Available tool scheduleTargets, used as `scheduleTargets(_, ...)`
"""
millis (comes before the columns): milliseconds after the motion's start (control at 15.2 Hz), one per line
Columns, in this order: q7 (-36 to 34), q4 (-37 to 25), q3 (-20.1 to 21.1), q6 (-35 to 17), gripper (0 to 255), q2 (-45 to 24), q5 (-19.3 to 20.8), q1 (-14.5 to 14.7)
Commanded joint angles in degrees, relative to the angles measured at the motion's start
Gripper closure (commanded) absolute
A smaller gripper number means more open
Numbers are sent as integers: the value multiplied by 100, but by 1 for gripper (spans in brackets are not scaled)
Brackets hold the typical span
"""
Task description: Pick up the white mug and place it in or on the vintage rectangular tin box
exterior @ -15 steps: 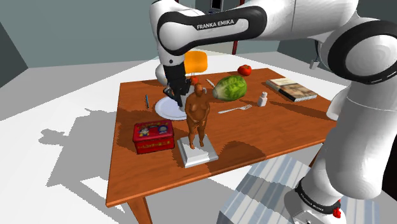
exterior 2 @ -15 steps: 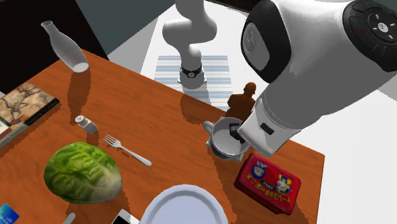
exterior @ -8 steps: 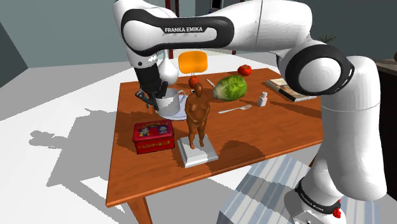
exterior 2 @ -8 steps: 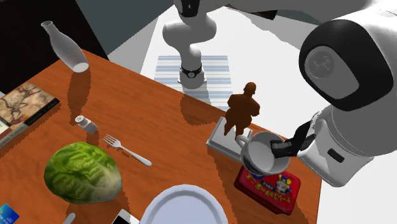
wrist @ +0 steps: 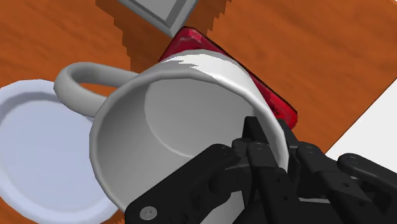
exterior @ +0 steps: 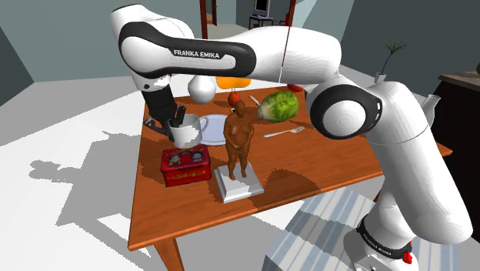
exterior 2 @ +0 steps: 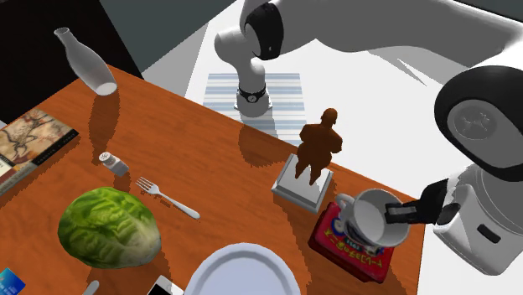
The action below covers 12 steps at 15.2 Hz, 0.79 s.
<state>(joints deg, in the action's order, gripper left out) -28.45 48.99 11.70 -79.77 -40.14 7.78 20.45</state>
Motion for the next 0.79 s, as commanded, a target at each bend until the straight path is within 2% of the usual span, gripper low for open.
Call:
scheduleTargets(0,-21,357,10,-247,255,112,-14,-36)
scheduleTargets(594,-61,1406,20,-1100,255,302,-35,-139)
scheduleTargets(726,-61,1407,20,-1100,255,302,-35,-139)
